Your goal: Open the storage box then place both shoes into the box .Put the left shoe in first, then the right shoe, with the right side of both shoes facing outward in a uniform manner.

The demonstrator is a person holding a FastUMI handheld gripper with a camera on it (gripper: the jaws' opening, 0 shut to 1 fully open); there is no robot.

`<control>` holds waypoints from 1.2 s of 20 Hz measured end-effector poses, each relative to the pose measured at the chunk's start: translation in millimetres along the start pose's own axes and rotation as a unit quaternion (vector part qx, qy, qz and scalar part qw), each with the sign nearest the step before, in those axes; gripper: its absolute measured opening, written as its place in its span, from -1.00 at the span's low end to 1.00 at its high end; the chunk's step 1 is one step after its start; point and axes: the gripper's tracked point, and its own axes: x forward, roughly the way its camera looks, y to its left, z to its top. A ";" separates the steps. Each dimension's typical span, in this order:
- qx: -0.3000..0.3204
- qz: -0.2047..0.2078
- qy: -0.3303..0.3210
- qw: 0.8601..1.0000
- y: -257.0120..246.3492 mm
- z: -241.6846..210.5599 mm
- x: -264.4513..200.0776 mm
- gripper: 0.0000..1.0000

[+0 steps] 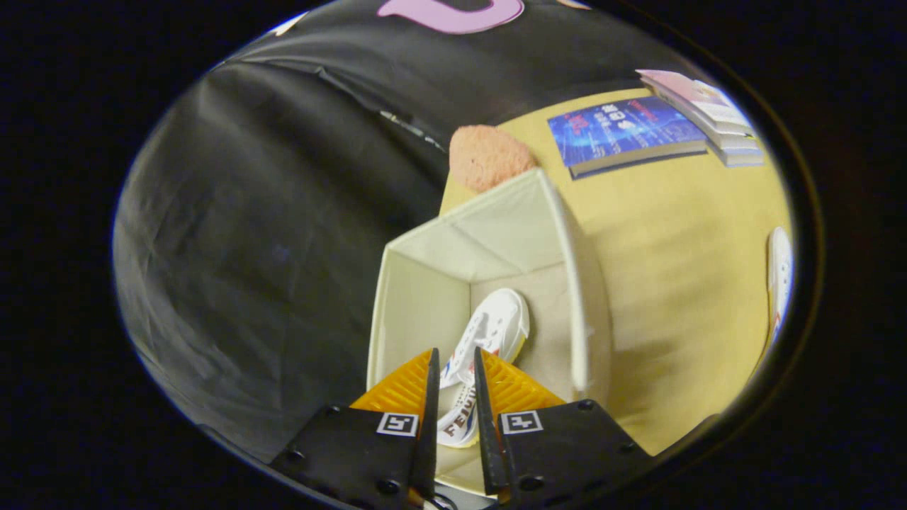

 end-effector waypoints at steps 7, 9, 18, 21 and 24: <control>0.046 -0.037 -0.117 0.991 -81.7 89.6 -86.4 -0.44; 0.047 -0.064 -0.133 0.988 -115.5 95.8 -105.8 -0.44; 0.074 -0.181 -0.138 0.971 -255.2 56.9 -169.8 -0.43; 0.099 -0.205 -0.144 0.963 -285.3 44.4 -181.7 -0.43; 0.114 -0.227 -0.143 0.957 -310.2 33.9 -188.6 -0.43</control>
